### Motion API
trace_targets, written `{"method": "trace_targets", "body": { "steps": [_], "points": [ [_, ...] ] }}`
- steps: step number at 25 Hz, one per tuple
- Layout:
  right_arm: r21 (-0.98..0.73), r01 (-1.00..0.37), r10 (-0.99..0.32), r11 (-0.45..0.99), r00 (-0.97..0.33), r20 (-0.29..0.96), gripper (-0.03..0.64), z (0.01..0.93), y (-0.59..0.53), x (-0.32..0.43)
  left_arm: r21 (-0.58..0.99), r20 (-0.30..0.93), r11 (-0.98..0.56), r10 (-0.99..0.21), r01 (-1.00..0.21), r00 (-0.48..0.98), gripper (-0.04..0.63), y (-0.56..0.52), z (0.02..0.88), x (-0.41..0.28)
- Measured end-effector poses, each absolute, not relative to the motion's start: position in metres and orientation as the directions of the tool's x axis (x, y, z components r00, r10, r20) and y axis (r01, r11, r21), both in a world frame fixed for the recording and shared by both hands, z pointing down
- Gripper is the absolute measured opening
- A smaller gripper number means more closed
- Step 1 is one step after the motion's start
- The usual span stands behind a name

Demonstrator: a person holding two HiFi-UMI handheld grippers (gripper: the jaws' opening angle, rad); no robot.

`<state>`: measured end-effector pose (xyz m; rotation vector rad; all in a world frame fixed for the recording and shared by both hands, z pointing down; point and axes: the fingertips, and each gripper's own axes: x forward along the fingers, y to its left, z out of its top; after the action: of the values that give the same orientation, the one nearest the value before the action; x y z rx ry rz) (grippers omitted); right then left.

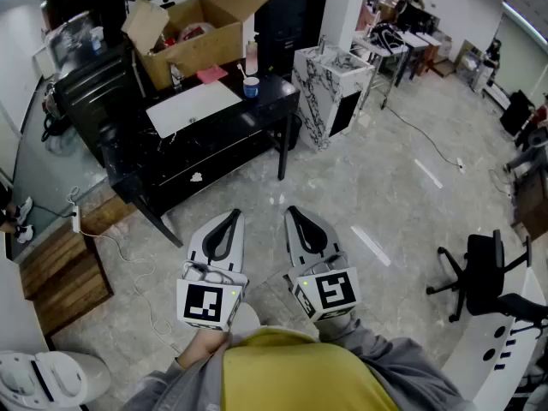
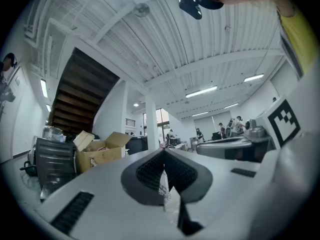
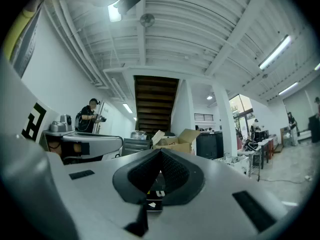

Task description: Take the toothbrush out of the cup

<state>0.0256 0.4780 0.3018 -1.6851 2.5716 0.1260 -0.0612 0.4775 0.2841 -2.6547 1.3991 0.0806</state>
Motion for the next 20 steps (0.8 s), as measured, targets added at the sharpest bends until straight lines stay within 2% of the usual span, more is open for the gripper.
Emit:
{"method": "trace_targets", "body": {
  "steps": [8, 12, 20],
  "points": [
    [0.026, -0.912, -0.906, 0.409, -0.409, -0.107, 0.015, 0.312, 0.411, 0.019, -0.079, -0.117, -0.58, -0.803, -0.811, 0.585, 0.0, 0.411, 0.296, -0.063],
    [0.028, -0.913, -0.907, 0.406, -0.407, -0.107, 0.058, 0.318, 0.35, 0.011, -0.067, -0.129, -0.6, -0.787, -0.797, 0.603, 0.0, 0.351, 0.301, -0.069],
    [0.036, -0.919, -0.908, 0.392, -0.393, -0.144, 0.095, 0.314, 0.213, -0.001, -0.074, -0.146, -0.628, -0.761, -0.774, 0.632, 0.0, 0.215, 0.295, -0.081]
  ]
}}
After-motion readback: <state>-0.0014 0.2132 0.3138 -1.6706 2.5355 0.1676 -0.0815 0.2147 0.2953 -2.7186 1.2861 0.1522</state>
